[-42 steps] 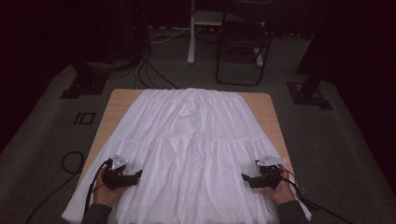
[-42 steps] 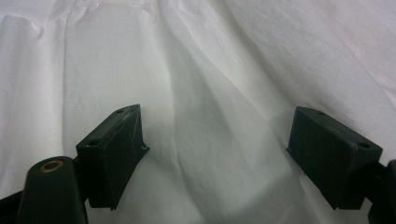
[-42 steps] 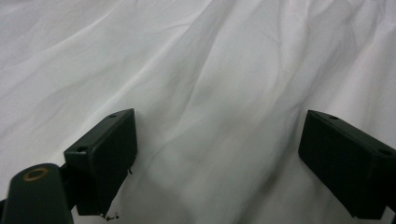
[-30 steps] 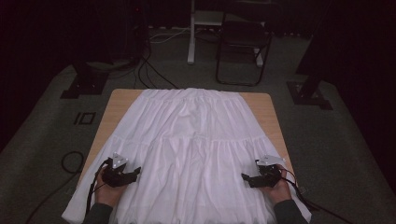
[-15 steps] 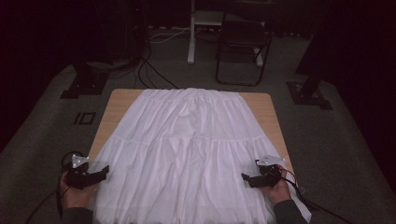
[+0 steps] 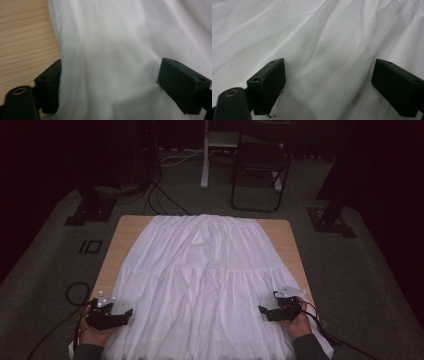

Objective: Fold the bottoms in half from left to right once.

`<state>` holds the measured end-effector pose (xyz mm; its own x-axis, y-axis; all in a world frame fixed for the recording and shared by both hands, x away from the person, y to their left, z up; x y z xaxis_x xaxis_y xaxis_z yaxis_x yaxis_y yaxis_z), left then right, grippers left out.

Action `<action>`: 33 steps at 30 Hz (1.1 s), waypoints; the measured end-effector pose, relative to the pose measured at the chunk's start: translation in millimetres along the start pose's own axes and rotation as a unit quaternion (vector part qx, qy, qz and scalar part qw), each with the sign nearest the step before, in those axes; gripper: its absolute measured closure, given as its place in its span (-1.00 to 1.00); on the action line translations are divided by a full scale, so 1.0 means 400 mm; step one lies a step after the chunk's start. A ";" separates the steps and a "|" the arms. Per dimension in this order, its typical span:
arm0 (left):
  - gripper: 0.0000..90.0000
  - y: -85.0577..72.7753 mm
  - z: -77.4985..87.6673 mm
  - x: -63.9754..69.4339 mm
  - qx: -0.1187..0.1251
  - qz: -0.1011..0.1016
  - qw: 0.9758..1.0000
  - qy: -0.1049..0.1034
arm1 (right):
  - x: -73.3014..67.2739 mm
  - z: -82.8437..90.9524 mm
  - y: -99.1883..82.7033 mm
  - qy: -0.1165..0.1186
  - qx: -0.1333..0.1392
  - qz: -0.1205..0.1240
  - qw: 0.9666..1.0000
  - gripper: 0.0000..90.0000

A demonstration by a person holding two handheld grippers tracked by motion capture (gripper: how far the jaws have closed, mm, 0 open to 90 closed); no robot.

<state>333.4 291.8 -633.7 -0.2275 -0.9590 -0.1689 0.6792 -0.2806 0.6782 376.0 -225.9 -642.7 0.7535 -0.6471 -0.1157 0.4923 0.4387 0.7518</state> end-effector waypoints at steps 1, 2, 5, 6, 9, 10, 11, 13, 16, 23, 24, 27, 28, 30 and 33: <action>-0.60 0.002 0.003 0.009 0.000 0.000 1.000 -0.001 | 0.000 0.000 0.000 0.000 0.000 0.000 1.000 -0.75; -0.45 0.005 0.008 0.015 0.002 -0.001 1.000 -0.004 | 0.000 0.000 0.000 0.000 0.000 0.000 1.000 -0.75; 0.27 0.010 0.016 0.017 0.007 -0.003 1.000 -0.012 | -0.002 0.002 0.000 0.000 0.002 0.001 1.000 -0.70; 0.50 0.011 0.016 0.013 0.007 0.004 1.000 -0.015 | -0.002 0.002 0.000 0.000 0.003 0.000 1.000 -0.68; 0.83 0.009 0.015 0.003 0.008 0.014 0.999 -0.030 | -0.005 0.014 -0.002 -0.007 0.002 -0.007 1.000 -0.43; 0.85 0.008 0.015 0.003 0.010 0.014 0.999 -0.031 | 0.000 0.026 -0.003 -0.018 -0.002 -0.004 1.000 -0.45; 0.85 0.009 0.015 0.002 0.011 0.014 0.999 -0.032 | 0.013 0.046 0.000 -0.045 0.003 0.001 0.999 -0.51; 0.86 0.008 0.015 0.002 0.010 0.014 0.999 -0.035 | 0.047 0.097 0.005 -0.102 0.021 -0.007 0.995 -0.63; 0.86 0.007 0.015 -0.002 0.015 0.019 0.999 -0.041 | 0.093 0.159 -0.017 -0.134 0.033 -0.050 0.989 -0.70; 0.88 0.003 0.015 -0.039 0.008 0.009 1.000 0.008 | 0.148 0.190 -0.105 -0.142 0.015 -0.116 0.983 -0.76; 0.88 0.002 0.015 -0.045 0.007 0.014 1.000 0.008 | 0.151 0.188 -0.110 -0.142 0.013 -0.119 0.983 -0.76; 0.88 0.001 0.020 -0.064 0.011 0.025 1.000 0.015 | 0.153 0.175 -0.120 -0.133 0.003 -0.124 0.983 -0.77; 0.88 0.003 0.022 -0.070 0.014 0.029 0.999 0.019 | 0.151 0.169 -0.123 -0.130 0.001 -0.129 0.983 -0.79; 0.88 0.005 0.027 -0.080 0.018 0.032 0.999 0.023 | 0.149 0.163 -0.123 -0.125 0.007 -0.146 0.981 -0.80; 0.88 0.007 0.028 -0.096 0.020 0.035 0.999 0.032 | 0.144 0.159 -0.121 -0.123 0.003 -0.139 0.983 -0.80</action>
<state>336.3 328.1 -617.3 -0.1336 -0.9773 -0.1644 0.6628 -0.2115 0.7183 367.9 -324.0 -644.3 0.4609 -0.8734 -0.1573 0.6613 0.2198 0.7172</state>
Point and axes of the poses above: each handheld gripper's, and its own axes: z roughly backward along the jaws, y roughly out of its top, x roughly to its right, the point moved 10 cm from there along -z, roughly forward along the jaws, and after that the axes turned 11 degrees about y, right-handed, at the moved point
